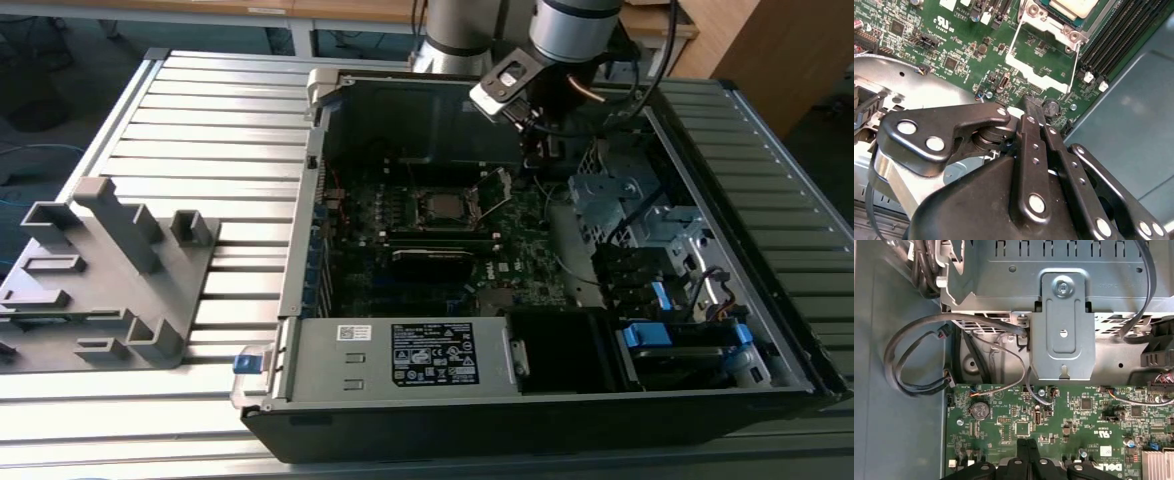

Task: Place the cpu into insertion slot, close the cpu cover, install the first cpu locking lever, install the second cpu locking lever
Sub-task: 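Close the cpu cover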

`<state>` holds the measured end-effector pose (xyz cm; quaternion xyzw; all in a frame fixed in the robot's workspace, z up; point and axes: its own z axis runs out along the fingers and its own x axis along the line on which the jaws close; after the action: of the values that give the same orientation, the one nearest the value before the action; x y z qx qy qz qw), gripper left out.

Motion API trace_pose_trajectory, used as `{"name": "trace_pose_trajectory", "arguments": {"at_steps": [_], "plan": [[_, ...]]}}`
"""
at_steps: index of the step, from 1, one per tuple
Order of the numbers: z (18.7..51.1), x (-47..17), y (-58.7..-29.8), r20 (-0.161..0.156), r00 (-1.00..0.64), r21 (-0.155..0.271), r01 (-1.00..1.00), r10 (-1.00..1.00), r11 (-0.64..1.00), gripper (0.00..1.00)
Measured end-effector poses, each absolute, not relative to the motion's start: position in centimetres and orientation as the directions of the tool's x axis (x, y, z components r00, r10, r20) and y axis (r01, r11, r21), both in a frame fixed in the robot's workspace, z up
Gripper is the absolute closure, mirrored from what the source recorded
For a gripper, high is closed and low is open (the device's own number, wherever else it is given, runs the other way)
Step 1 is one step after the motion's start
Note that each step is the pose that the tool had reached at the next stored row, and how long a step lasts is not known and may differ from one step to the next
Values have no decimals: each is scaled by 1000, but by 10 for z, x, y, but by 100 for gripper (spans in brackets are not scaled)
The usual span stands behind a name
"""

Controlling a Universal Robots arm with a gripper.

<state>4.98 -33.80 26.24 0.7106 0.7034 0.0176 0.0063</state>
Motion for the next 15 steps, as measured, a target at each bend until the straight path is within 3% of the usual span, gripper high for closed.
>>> {"name": "trace_pose_trajectory", "arguments": {"at_steps": [15], "plan": [[243, 51, -338, 16, 10, 33, 999, 1000, -11, 89]]}}
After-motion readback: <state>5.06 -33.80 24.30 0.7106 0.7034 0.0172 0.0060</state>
